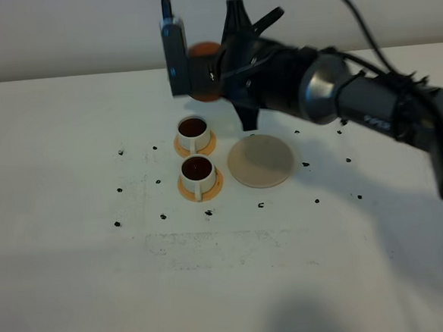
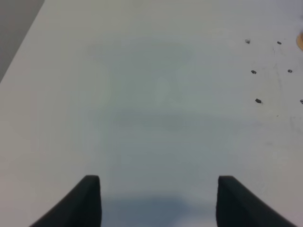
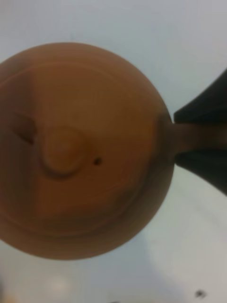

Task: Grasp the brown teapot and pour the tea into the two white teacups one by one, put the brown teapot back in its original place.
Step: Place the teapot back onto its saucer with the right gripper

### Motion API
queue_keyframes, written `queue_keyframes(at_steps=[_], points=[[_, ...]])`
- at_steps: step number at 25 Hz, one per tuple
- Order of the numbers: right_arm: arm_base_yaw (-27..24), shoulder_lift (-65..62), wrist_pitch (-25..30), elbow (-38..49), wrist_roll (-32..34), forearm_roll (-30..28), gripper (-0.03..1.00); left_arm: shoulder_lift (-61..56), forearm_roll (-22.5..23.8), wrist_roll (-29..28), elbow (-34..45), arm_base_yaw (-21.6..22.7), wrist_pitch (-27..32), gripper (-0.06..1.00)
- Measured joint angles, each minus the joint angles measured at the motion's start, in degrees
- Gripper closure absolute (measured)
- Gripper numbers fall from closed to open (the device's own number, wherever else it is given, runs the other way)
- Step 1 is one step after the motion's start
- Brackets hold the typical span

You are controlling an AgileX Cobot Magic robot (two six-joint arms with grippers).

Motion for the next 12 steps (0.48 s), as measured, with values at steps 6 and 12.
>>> queue_keyframes(at_steps=[6, 12], points=[[1.8, -3.7, -3.1, 0.0, 5.1, 18.6, 0.84, 0.0, 0.0, 0.0, 0.0, 0.0, 0.0, 0.44], [2.9, -4.1, -3.4, 0.0, 8.1, 41.0, 0.84, 0.0, 0.0, 0.0, 0.0, 0.0, 0.0, 0.44]])
